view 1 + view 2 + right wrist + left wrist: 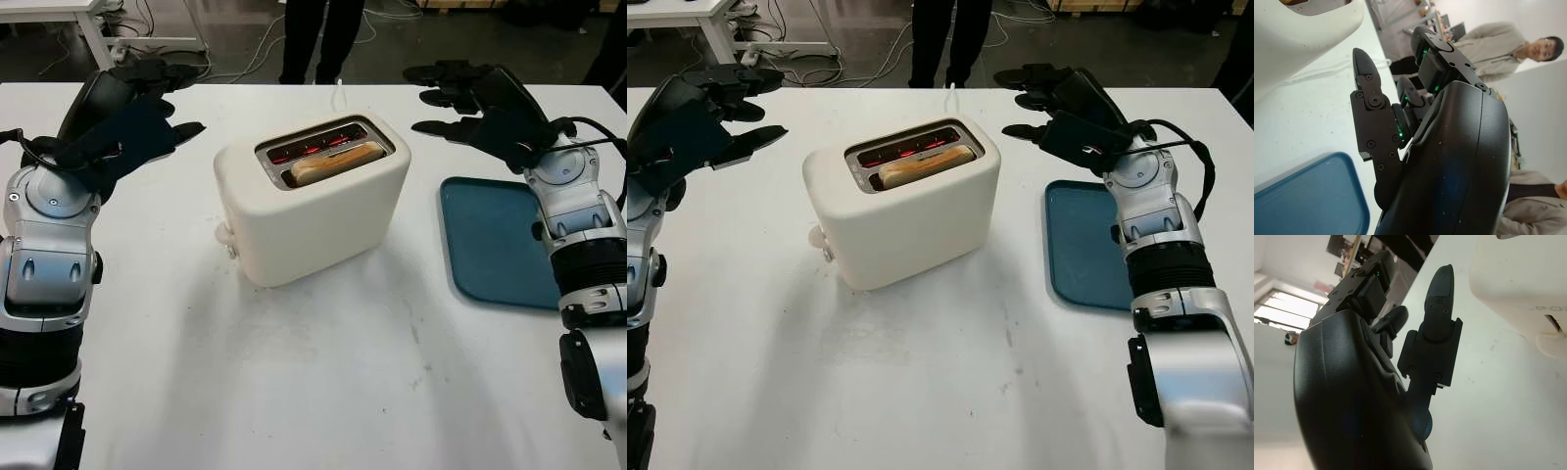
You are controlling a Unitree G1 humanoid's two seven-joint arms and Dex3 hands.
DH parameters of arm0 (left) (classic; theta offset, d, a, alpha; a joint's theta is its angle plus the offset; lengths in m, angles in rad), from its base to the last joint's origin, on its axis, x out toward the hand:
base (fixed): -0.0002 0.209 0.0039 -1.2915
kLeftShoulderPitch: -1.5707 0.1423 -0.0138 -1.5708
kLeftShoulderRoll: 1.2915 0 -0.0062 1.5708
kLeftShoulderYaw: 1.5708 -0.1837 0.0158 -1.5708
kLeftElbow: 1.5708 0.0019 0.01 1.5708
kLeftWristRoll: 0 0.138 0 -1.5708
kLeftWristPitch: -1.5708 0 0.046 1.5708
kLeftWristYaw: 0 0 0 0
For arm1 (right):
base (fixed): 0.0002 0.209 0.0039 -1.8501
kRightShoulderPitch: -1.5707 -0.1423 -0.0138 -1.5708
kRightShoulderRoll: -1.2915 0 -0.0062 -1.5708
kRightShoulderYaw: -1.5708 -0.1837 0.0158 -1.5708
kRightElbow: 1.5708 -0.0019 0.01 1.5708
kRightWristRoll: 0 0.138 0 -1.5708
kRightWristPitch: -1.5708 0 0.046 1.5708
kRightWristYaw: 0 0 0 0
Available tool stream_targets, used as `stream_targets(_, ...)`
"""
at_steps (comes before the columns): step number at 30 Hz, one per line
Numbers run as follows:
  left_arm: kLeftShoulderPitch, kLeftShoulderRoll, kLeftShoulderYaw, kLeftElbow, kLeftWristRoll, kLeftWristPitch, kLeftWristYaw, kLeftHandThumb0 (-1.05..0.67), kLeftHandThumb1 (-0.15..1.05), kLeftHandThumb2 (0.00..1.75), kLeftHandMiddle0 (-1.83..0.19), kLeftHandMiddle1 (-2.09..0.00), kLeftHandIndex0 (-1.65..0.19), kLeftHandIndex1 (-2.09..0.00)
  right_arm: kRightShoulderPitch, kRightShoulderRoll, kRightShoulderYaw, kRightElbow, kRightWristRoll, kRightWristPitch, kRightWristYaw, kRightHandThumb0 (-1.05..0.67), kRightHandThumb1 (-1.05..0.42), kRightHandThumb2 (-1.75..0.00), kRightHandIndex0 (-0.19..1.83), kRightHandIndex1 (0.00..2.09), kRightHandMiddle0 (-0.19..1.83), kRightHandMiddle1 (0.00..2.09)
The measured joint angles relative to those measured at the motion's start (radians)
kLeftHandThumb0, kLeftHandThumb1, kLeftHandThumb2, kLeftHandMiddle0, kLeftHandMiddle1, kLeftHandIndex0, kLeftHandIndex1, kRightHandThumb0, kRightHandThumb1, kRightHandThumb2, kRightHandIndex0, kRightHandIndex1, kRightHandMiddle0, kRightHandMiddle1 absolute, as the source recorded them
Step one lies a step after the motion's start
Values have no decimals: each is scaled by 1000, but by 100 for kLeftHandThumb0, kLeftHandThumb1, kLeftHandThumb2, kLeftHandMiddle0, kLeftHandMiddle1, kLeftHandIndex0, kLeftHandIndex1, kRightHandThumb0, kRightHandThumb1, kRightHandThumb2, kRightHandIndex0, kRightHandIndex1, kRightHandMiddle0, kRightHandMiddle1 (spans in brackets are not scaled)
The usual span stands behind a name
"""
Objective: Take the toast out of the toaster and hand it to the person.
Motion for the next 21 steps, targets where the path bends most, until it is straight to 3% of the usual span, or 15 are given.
stream_targets(21,0,0,0,-2,-1,8,0,-41,92,15,-20,-81,-53,-7,0,0,0,-2,0,0,0,-29,-92,-3,60,0,57,0)
